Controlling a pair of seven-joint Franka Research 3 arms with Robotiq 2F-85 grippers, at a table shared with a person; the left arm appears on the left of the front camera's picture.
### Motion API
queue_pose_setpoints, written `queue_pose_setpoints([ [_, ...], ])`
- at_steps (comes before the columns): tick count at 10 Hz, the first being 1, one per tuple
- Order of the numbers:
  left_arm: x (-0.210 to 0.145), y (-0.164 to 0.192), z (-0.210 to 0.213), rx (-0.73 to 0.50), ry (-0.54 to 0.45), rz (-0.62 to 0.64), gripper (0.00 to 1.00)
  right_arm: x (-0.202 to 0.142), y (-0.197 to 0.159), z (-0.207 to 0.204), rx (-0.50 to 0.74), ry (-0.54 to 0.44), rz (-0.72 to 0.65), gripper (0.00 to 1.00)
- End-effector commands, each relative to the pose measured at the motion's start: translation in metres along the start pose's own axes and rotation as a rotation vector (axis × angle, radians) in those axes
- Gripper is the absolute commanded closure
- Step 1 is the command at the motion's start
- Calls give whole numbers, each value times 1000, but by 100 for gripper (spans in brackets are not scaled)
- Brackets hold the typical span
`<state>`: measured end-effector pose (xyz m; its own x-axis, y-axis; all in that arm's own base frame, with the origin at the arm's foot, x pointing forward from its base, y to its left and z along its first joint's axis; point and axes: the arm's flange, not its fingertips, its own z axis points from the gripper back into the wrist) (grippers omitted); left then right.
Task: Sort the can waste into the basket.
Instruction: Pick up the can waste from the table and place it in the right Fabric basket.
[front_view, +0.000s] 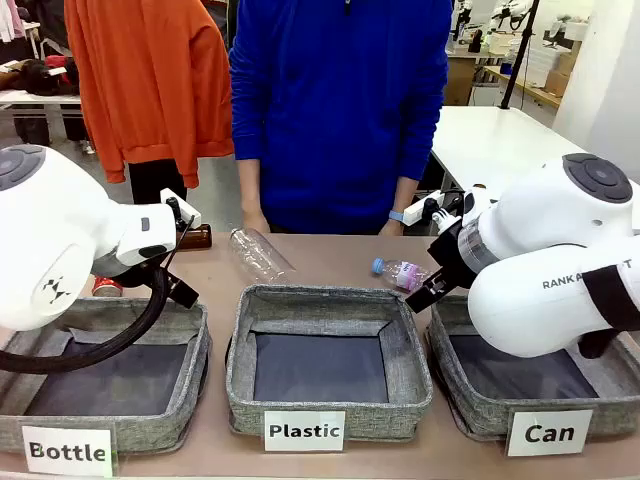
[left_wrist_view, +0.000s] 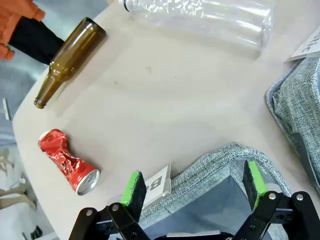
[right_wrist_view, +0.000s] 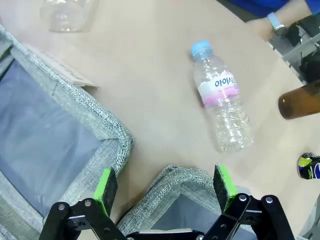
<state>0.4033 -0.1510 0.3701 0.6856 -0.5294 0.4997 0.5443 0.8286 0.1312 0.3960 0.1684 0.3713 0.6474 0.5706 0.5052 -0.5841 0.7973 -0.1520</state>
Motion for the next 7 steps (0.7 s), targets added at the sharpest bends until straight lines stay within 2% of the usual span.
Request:
queue_pose_setpoints([
  [1,0,0,0,0,0,0,0,0,0,0,0,0,0,0],
  [7,0,0,0,0,0,0,0,0,0,0,0,0,0,0],
])
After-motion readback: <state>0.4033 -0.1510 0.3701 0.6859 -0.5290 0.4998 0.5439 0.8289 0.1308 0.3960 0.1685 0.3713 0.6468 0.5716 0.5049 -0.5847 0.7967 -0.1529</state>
